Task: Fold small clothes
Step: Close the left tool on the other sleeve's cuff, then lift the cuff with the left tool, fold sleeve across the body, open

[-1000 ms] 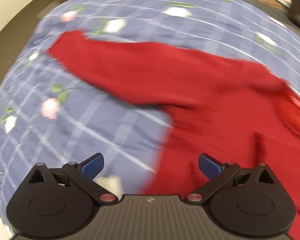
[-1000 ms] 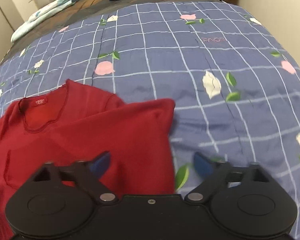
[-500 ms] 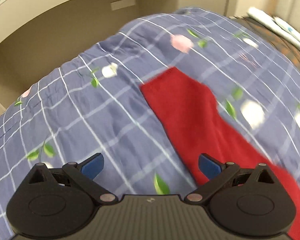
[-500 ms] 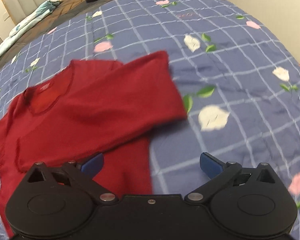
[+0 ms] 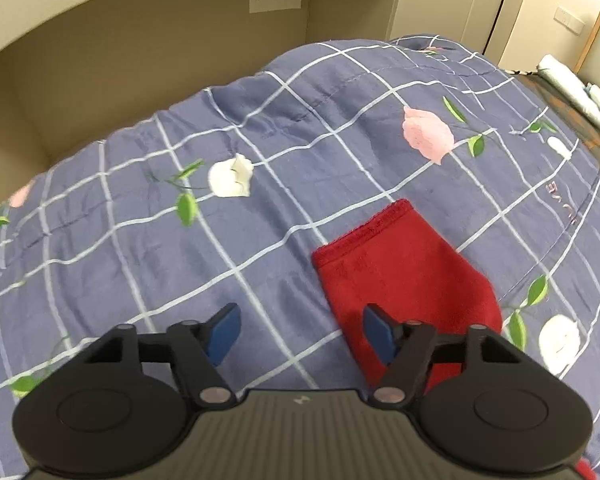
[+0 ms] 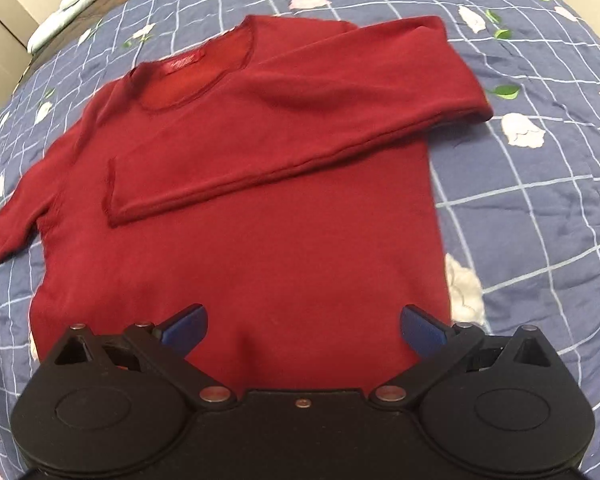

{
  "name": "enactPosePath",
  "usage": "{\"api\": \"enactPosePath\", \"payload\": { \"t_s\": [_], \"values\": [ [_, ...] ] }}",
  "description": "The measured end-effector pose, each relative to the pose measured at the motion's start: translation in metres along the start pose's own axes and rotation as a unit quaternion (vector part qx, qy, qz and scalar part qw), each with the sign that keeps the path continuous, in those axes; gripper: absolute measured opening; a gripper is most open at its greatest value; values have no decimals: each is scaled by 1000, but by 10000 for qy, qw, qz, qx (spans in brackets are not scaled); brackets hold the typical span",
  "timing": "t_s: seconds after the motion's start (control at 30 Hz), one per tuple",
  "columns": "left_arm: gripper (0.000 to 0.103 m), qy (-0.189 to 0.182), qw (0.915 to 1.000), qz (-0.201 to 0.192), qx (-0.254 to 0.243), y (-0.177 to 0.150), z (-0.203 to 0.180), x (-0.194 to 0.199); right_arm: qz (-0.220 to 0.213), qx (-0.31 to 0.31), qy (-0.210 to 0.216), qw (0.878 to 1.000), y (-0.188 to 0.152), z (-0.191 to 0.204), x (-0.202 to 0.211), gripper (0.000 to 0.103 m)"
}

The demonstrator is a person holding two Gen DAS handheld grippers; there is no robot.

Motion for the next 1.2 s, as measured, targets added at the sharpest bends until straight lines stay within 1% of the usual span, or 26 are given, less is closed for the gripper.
{"api": "enactPosePath", "payload": {
  "t_s": [0.1, 0.13, 0.17, 0.2, 0.23, 0.3, 0.33, 0.43, 0.53, 0.67, 0.73, 0.8, 0.87, 0.93, 1.0, 1.03, 1.1, 1.2],
  "values": [
    [68, -202, 9997, -51, 89, 5, -2, -5, 32, 46, -4, 10000, -1, 1, -1, 102],
    [61, -226, 9997, -42, 104, 7, -3, -7, 27, 61, -5, 10000, -1, 1, 0, 102],
    [46, -265, 9996, -14, 100, 8, -5, -9, 13, 74, -17, 10000, 0, 1, 1, 102],
    [35, -302, 9995, 37, 80, 9, -7, -12, 4, 78, -30, 10000, 0, 1, 1, 102],
    [17, -325, 9994, 96, 36, 9, -9, -14, 1, 72, -38, 10000, 1, -1, 1, 102],
    [10, -304, 9995, 65, -57, 11, -13, -12, -3, 39, -57, 10000, 0, -3, 2, 102],
    [3, -305, 9995, -2, -98, 12, -15, -9, -4, 28, -65, 10000, 0, -5, 2, 102],
    [0, -359, 9990, -218, -125, 15, -17, 4, -11, -26, -59, 10000, -1, -7, 4, 102],
    [0, -567, 9969, -520, -157, 18, -23, 24, -44, -57, -17, 10000, -1, -7, 7, 102],
    [0, -852, 9903, -874, -669, 16, -44, 58, -91, -95, 49, 9999, -1, -6, 10, 102],
    [0, -1054, 9842, -1042, -971, 13, -59, 78, -114, -111, 93, 9998, -1, -6, 12, 102],
    [0, -1268, 9755, -1250, -1291, 10, -77, 102, -146, -125, 137, 9997, -2, -5, 15, 102],
    [0, -1518, 9650, -1430, -1593, 3, -97, 128, -192, -128, 177, 9996, -1, -6, 18, 102],
    [0, -1713, 9556, -1576, -1809, -7, -117, 152, -252, -131, 188, 9994, 0, -8, 21, 102],
    [0, -1852, 9448, -1807, -2011, -18, -136, 178, -314, -138, 189, 9992, 1, -10, 24, 102],
    [0, -1993, 9387, -1883, -2090, -25, -147, 191, -347, -152, 211, 9991, 3, -11, 25, 102],
    [0, -2190, 9278, -1995, -2270, -39, -166, 213, -416, -191, 269, 9986, 4, -12, 29, 102],
    [0, -2533, 9110, -1949, -2608, -67, -198, 241, -524, -199, 340, 9979, 6, -17, 34, 102]
  ]
}}
Point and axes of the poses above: each gripper's, at about its wrist camera, not at the fingertips, and x roughly against the way its jaws point, z to its left, y to its top, the point moved 8 cm from there along -x, roughly the way its jaws point, and after that the axes turned 9 degrees about -y, right-handed, at the moved point
